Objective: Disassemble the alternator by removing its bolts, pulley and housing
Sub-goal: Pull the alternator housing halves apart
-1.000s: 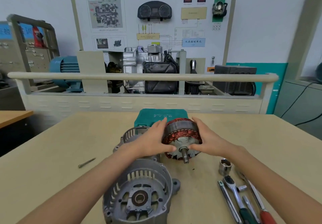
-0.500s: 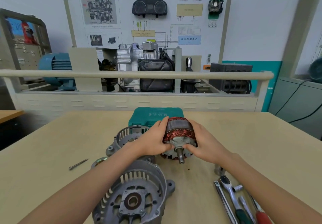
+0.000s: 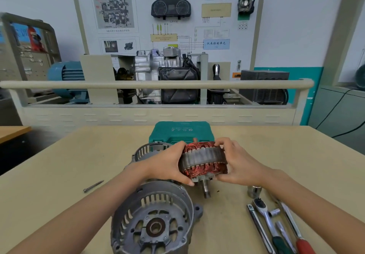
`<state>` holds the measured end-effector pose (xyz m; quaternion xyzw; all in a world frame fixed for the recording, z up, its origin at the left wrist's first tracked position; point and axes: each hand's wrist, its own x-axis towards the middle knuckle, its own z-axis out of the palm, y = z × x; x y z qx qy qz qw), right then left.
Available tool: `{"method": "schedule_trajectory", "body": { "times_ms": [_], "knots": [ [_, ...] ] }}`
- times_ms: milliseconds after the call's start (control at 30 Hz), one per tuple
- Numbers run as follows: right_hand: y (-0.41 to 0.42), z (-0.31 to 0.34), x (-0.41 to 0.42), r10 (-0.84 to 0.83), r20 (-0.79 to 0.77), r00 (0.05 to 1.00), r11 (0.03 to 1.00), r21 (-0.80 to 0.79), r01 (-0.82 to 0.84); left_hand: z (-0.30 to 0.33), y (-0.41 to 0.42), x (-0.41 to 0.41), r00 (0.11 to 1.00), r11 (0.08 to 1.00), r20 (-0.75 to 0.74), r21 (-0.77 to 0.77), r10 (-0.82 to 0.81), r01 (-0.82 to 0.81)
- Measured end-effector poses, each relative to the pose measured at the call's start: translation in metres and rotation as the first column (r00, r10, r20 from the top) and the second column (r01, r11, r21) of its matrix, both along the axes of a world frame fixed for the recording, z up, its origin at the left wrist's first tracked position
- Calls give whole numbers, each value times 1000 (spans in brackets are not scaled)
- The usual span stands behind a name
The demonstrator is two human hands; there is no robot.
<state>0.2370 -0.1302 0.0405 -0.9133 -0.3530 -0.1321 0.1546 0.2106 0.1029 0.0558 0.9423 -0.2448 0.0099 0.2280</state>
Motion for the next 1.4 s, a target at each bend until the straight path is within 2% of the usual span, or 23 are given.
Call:
{"method": "schedule_trajectory", "body": {
  "times_ms": [67, 133, 300, 467, 667, 733, 800, 867, 900, 967, 1000, 1067, 1133, 1167, 1200, 1233, 1300, 1333, 1400],
  "knots": [
    [-4, 1, -4, 15, 13, 1000, 997, -81, -13, -2, 0, -5, 997, 997, 75, 67, -29, 24],
    [-7, -3, -8, 32, 32, 999, 995, -91, -29, -2, -2, -8, 992, 994, 113, 99, -61, 50],
    [-8, -3, -11, 62, 103, 993, 995, -84, -53, 7, -6, -4, 989, 978, 99, 188, -114, 94],
    [-5, 3, -9, 121, -65, 990, 992, -39, -124, 7, -4, -3, 974, 963, 167, 249, -150, 105],
    [0, 0, -9, 114, -78, 990, 993, 16, -113, 11, -1, 3, 984, 968, 104, 223, -146, 120],
    [1, -3, -11, 74, -35, 997, 997, -1, -74, 10, 0, 2, 987, 973, 67, 191, -145, 129],
    [1, -7, -13, 22, 48, 999, 999, -26, -21, 9, 0, 2, 989, 969, 70, 222, -128, 110],
    [2, -11, -16, -4, 76, 997, 1000, -1, 4, 11, 3, 2, 997, 968, -44, 243, -56, 65],
    [1, -13, -18, -11, 73, 997, 1000, 15, 10, 13, 6, 1, 983, 981, -184, 191, -3, 39],
    [-1, -19, -22, -31, 44, 999, 998, 59, 28, 16, 7, -3, 856, 994, -516, -60, 45, -88],
    [-3, -21, -25, -45, 22, 999, 996, 83, 43, 16, 4, -5, 781, 962, -624, -201, 20, -185],
    [-7, -26, -32, -77, -16, 997, 992, 103, 78, 15, -9, -5, 708, 870, -706, -365, -25, -333],
    [-8, -27, -37, -124, -41, 991, 989, 78, 127, 15, -28, 0, 702, 817, -712, -414, -16, -401],
    [-8, -27, -40, -148, -102, 984, 984, 86, 157, 15, -39, 2, 705, 803, -709, -423, -4, -421],
    [-9, -25, -43, -147, -234, 961, 976, 122, 179, 14, -47, 4, 708, 787, -706, -432, 9, -440],
    [-10, -22, -47, -108, -407, 907, 964, 178, 195, 12, -54, 6, 709, 762, -705, -446, 23, -469],
    [-13, -17, -52, 25, -694, 720, 922, 294, 251, 8, -62, 7, 695, 696, -718, -476, 47, -538],
    [-15, -15, -55, 69, -762, 644, 899, 327, 291, 5, -64, 7, 684, 660, -727, -491, 49, -569],
    [-14, -15, -57, 100, -792, 603, 852, 381, 359, 3, -66, 7, 666, 606, -745, -510, 45, -611]
  ]
}}
